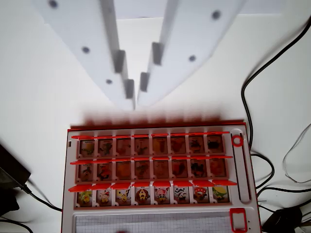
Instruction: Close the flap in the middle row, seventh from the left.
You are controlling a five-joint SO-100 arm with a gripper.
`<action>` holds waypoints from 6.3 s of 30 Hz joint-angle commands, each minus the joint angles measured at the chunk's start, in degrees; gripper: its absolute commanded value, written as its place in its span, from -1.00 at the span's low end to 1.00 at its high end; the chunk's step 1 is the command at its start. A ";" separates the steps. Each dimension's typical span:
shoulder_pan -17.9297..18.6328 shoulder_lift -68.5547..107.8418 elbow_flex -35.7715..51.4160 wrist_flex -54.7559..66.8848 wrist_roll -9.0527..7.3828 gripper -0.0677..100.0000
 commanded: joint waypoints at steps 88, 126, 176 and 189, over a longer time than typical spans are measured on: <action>12.66 -68.38 -4.66 -56.95 -4.57 -1.00; 13.62 -112.59 -38.14 -66.97 -5.54 -1.00; 11.16 -36.39 -12.39 -13.89 -0.97 -1.00; -0.35 -9.32 -11.34 4.66 1.14 -1.00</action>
